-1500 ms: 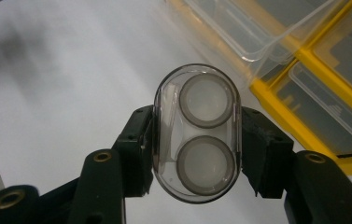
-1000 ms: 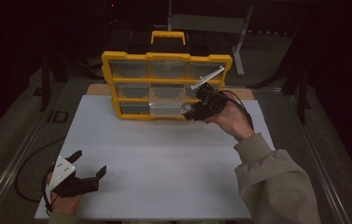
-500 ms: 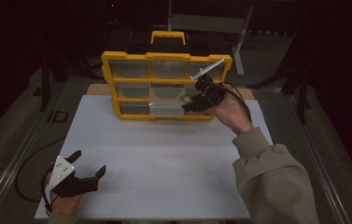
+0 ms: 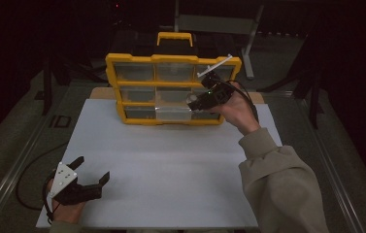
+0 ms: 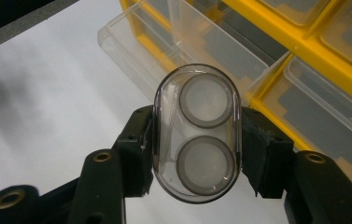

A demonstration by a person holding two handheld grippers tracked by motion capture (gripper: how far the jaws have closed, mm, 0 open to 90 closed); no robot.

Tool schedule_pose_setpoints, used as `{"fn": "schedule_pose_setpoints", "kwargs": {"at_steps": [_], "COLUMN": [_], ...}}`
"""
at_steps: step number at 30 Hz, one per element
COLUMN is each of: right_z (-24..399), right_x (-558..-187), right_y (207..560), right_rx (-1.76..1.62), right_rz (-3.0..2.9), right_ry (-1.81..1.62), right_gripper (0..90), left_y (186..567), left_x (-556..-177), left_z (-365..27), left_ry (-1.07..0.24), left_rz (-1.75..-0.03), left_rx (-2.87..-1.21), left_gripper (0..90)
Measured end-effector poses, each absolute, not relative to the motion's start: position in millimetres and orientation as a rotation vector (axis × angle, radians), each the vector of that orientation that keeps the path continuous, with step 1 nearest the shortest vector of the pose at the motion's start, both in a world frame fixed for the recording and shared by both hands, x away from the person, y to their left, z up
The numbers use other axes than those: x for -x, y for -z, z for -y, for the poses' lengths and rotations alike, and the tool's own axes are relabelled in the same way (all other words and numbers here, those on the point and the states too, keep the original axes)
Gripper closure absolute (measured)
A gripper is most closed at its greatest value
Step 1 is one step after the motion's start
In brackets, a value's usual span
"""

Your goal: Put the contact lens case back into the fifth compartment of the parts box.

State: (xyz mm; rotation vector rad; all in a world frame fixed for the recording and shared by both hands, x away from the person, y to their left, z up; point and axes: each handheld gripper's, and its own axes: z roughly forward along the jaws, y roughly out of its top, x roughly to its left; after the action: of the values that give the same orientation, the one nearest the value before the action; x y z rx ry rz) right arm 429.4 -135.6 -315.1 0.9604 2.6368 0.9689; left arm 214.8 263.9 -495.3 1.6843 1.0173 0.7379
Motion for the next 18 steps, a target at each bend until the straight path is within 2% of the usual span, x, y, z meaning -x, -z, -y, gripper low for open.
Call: {"fn": "schedule_pose_setpoints", "kwargs": {"at_steps": [18], "right_z": [126.9], "right_x": [-443.6], "right_y": [305.7], "right_rx": [-0.961], "right_rz": [-2.610], "right_ry": [-0.985], "right_gripper": [49.2], "left_y": [495.7], "left_x": [-214.7], "left_z": [-264.3], "left_ry": [-0.736], "left_rz": [-1.018], "left_rx": [-1.685], "left_gripper": [0.1]}}
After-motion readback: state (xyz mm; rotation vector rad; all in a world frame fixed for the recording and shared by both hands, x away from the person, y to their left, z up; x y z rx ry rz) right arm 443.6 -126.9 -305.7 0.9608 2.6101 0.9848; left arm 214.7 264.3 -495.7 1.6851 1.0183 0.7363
